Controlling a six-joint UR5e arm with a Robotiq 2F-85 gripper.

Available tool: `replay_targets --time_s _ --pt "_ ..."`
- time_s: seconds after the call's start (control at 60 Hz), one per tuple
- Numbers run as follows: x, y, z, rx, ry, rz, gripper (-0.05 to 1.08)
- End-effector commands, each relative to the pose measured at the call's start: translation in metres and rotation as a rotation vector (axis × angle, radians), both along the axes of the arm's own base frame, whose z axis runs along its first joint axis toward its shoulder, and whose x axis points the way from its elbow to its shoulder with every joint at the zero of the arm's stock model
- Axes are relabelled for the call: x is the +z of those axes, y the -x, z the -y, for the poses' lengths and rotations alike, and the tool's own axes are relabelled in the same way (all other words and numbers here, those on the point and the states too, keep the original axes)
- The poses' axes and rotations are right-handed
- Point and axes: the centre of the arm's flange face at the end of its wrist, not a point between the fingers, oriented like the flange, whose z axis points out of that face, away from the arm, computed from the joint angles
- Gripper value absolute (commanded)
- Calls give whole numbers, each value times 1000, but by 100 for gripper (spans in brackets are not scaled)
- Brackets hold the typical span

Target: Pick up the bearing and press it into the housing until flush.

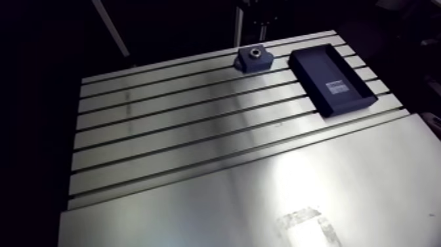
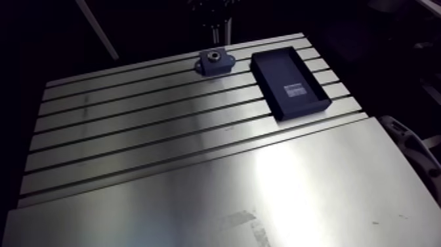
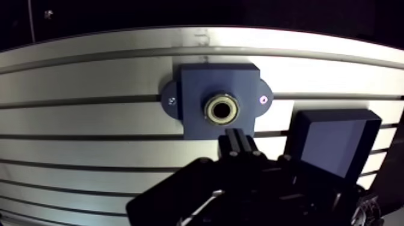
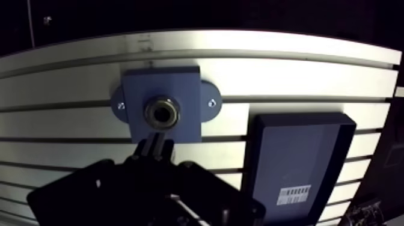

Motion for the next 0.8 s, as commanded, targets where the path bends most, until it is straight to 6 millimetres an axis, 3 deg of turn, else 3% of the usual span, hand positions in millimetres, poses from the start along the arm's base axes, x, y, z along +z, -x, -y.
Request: replay_targets --time_s 0.017,0.8 --pt "-9 2 0 0 12 2 108" --pt "-28 3 0 5 24 -13 108"
